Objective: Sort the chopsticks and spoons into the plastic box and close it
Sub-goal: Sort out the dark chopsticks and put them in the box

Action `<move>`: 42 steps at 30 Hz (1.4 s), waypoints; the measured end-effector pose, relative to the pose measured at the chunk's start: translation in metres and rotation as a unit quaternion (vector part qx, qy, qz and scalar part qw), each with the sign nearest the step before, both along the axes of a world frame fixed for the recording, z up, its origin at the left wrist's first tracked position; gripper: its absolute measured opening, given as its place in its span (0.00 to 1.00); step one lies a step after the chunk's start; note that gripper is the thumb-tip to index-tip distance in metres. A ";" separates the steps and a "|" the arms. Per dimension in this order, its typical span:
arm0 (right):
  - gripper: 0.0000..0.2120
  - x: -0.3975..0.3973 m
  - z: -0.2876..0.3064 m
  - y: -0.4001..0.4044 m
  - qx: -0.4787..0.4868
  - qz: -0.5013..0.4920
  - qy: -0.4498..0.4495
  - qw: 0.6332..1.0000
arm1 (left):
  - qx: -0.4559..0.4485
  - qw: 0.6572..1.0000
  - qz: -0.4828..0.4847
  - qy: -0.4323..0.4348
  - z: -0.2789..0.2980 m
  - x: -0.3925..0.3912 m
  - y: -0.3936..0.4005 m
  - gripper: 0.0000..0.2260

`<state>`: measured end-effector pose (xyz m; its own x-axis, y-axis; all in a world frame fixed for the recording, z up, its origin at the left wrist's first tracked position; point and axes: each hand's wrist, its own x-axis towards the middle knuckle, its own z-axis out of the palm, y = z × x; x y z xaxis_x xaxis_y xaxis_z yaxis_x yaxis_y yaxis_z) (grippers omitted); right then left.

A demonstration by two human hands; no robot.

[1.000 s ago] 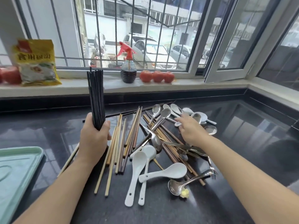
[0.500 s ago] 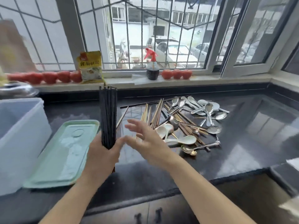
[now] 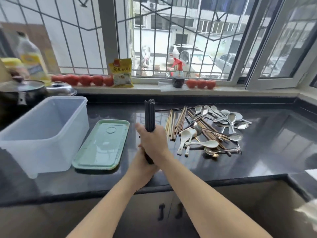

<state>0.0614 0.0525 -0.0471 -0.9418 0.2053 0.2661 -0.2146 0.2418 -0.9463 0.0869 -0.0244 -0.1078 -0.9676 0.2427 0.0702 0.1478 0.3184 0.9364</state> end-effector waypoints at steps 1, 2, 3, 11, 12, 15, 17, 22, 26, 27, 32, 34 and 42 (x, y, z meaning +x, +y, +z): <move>0.20 -0.004 0.002 0.002 -0.006 -0.018 0.007 1.000 | 0.019 0.999 -0.036 -0.013 0.001 0.004 -0.007 0.27; 0.20 -0.007 0.004 0.004 -0.014 -0.036 0.019 0.999 | 0.021 0.999 -0.040 -0.005 0.003 0.010 -0.017 0.31; 0.21 -0.012 0.003 0.005 -0.027 -0.050 0.029 0.998 | 0.008 0.999 -0.006 0.033 0.004 0.015 -0.031 0.31; 0.17 -0.023 -0.043 -0.019 -0.038 -0.054 -0.026 0.997 | -0.341 0.787 0.353 0.374 0.059 0.004 -0.209 0.17; 0.17 -0.023 -0.043 -0.023 -0.035 -0.057 -0.029 0.997 | -0.396 0.779 0.356 0.331 0.065 0.000 -0.224 0.19; 0.16 -0.029 -0.035 -0.031 -0.023 -0.050 -0.043 0.998 | -0.472 0.827 0.259 0.163 0.091 -0.005 -0.234 0.25; 0.16 -0.033 -0.019 -0.033 -0.035 -0.046 -0.047 0.997 | -0.502 0.833 0.175 0.153 0.098 -0.004 -0.225 0.21; 0.13 -0.039 0.034 -0.033 -0.064 -0.021 -0.028 0.997 | -0.424 0.845 0.139 0.294 0.077 -0.008 -0.207 0.14; 0.12 -0.042 0.079 -0.051 -0.032 0.018 -0.027 0.999 | -0.471 0.827 0.093 0.293 0.077 -0.002 -0.163 0.15; 0.12 -0.043 0.090 -0.057 -0.036 0.029 -0.030 0.998 | -0.463 0.839 0.100 0.266 0.082 0.000 -0.152 0.15; 0.10 -0.044 0.145 -0.080 -0.173 0.134 -0.074 0.973 | -0.147 0.955 0.181 0.182 0.123 -0.002 -0.158 0.13; 0.08 -0.036 0.155 -0.097 -0.255 0.195 -0.105 0.941 | 0.070 0.987 0.135 0.056 0.145 -0.001 -0.182 0.12; 0.08 -0.035 0.129 -0.209 -0.064 0.233 -0.116 0.963 | 0.139 0.983 0.119 -0.008 0.136 -0.013 -0.222 0.02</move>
